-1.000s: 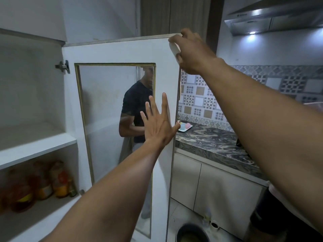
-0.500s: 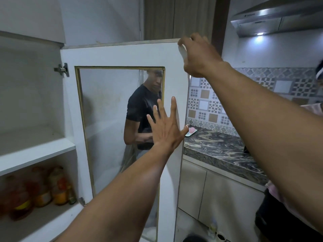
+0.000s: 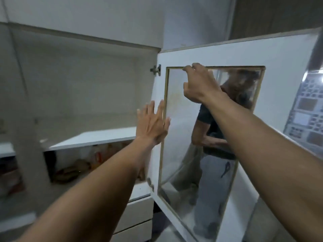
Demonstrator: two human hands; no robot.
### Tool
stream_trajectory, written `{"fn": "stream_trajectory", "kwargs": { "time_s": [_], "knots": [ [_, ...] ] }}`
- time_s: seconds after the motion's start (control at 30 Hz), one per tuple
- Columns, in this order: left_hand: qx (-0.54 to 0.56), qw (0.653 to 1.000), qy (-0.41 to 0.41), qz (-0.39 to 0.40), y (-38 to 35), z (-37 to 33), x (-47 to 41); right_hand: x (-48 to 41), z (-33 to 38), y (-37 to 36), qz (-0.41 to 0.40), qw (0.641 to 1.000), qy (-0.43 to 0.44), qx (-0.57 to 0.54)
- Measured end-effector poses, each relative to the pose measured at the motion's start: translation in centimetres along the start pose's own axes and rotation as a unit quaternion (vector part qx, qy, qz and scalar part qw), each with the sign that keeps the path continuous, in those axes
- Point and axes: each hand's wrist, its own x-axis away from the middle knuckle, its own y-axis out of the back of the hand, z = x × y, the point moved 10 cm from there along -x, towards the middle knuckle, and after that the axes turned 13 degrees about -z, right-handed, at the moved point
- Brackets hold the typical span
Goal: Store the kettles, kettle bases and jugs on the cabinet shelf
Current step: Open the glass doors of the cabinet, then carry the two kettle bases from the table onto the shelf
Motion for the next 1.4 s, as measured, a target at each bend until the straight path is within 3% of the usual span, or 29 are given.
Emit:
{"fn": "stream_trajectory", "kwargs": {
  "time_s": [0.23, 0.53, 0.97, 1.4],
  "knots": [
    [-0.151, 0.978, 0.14, 0.017, 7.3, 19.6, 5.6, 1.6, 17.1, -10.4, 0.08, 0.981, 0.101, -0.148],
    [-0.311, 0.897, 0.313, 0.028, 21.2, 36.8, 19.7, 8.9, 42.0, -17.5, 0.191, 0.904, 0.216, -0.316],
    [-0.4, 0.78, 0.481, 0.009, 32.7, 49.2, 38.6, 23.6, 68.0, -18.6, 0.28, 0.789, 0.366, -0.406],
    [-0.416, 0.667, 0.617, 0.022, 33.2, 59.3, 52.9, 36.2, 85.1, -27.2, 0.359, 0.703, 0.475, -0.39]
  ]
}}
